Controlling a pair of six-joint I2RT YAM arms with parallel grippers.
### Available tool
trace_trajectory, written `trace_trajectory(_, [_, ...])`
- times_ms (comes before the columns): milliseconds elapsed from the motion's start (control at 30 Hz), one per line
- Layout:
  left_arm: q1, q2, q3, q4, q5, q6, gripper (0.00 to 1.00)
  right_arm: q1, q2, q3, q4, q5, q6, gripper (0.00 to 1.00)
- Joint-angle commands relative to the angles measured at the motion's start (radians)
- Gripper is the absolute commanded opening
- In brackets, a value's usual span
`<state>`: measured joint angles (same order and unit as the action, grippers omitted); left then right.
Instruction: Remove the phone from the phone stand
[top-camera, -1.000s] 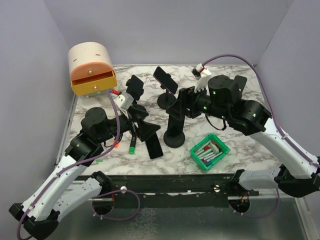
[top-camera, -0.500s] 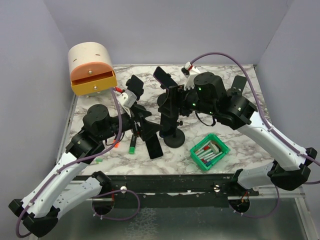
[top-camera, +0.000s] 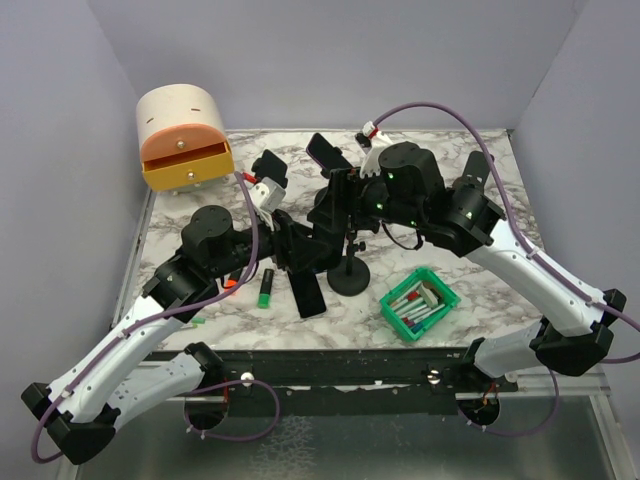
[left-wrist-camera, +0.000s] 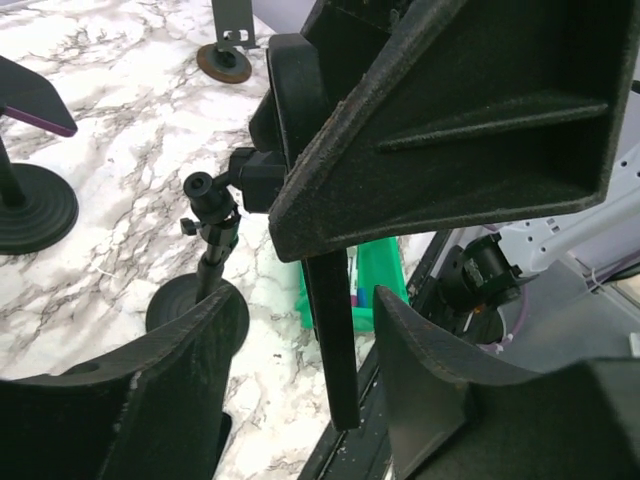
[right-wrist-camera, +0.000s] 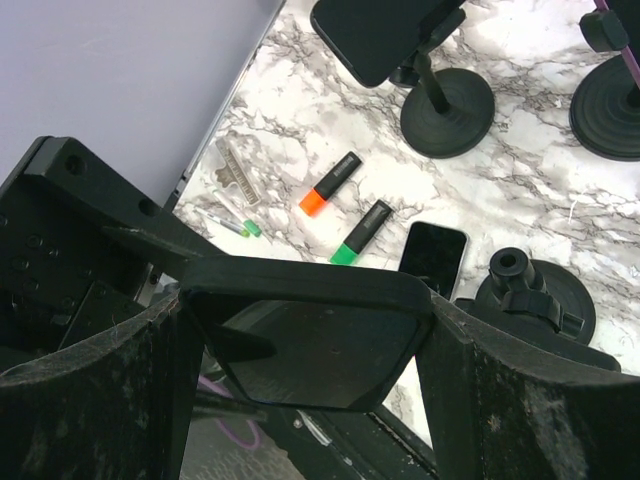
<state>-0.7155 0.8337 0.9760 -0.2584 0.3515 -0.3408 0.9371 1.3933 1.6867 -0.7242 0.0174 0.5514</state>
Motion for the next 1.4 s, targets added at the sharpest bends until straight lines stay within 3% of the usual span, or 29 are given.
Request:
trace_trajectory(0, [-0.004, -0.008, -0.006, 0.042, -0.042, -0.017, 0.53, 0.011, -0.005, 0.020, 0.084, 0.009, 0.031, 0.00])
trace_trajectory(200, [-0.003, -0.013, -0.019, 0.048, -0.075, -0.014, 0.42, 0.014, -0.008, 0.009, 0.092, 0.020, 0.041, 0.00])
trace_trajectory(367, [-0.003, -0.016, -0.026, 0.052, -0.069, -0.013, 0.39, 0.015, -0.010, 0.002, 0.096, 0.027, 0.047, 0.00])
trace_trajectory(567, [-0.003, -0.016, -0.046, 0.060, -0.057, -0.009, 0.16, 0.015, -0.010, -0.014, 0.111, 0.015, 0.052, 0.02])
trace_trajectory(700, [-0.003, -0.028, -0.066, 0.076, -0.066, -0.006, 0.00, 0.015, -0.021, -0.030, 0.133, -0.009, 0.051, 0.22])
trace_trajectory(867, [-0.004, -0.049, -0.080, 0.091, -0.072, 0.000, 0.00, 0.016, -0.033, -0.042, 0.147, -0.042, 0.061, 0.52])
trace_trajectory(1133, [-0.004, -0.090, -0.100, 0.117, -0.097, 0.003, 0.00, 0.015, -0.062, -0.075, 0.190, -0.093, 0.089, 0.83])
trace_trajectory(1167, [-0.004, -0.095, -0.103, 0.120, -0.099, 0.003, 0.00, 0.015, -0.063, -0.077, 0.193, -0.096, 0.091, 0.94])
trace_trajectory(1367, [-0.003, -0.116, -0.115, 0.128, -0.104, 0.002, 0.00, 0.016, -0.065, -0.087, 0.210, -0.116, 0.103, 1.00])
